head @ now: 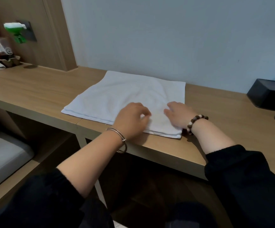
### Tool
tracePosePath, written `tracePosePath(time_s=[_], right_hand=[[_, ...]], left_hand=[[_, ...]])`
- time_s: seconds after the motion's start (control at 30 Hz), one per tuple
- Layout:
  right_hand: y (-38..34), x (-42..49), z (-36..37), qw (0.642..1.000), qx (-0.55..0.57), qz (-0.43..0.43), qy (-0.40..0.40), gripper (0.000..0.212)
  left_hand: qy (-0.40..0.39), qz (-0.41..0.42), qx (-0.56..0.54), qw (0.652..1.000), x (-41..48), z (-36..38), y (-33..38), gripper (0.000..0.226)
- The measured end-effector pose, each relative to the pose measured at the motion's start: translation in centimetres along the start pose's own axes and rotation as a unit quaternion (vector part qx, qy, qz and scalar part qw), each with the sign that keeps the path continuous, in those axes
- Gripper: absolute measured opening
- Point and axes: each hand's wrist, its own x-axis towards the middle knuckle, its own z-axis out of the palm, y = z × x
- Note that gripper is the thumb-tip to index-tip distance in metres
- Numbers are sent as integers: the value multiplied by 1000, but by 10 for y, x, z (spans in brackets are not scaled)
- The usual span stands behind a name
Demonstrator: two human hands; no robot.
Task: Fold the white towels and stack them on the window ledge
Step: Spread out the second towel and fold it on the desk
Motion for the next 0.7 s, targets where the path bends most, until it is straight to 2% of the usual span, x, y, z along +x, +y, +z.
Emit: tracePosePath(time_s=[0.07,0.13,0.27,0.37,0.43,0.47,0.53,0.6,0.7], right_hand=[[-7,-2,7,996,-81,-3,-31,53],[-6,-1,8,994,-104,2,-46,56],[3,10,-5,985,-158,5,-69,54],[6,18,-22,967,-240,56,-72,53],[-6,17,-29,954,-292,45,-42,55],[-17,14,-27,959,-282,13,-20,55],[-45,1,-15,980,-184,-71,3,54],[-68,-16,-2,987,-87,-128,-35,53],[-73,-22,7,983,-84,-128,-104,54]], left_hand=[[-14,-76,115,990,2,-11,-28,28],[-42,-106,165,980,-2,-19,-48,32],[-49,-60,198,977,-13,-23,-47,35],[-56,-26,153,986,-21,-20,-30,33],[-71,-15,71,995,-25,-21,-22,28],[-71,-12,33,997,-27,-23,-21,25],[-60,-1,7,998,-29,-30,-26,22],[-79,4,30,996,-32,-38,-36,26],[-123,0,39,992,-37,-44,-47,37]])
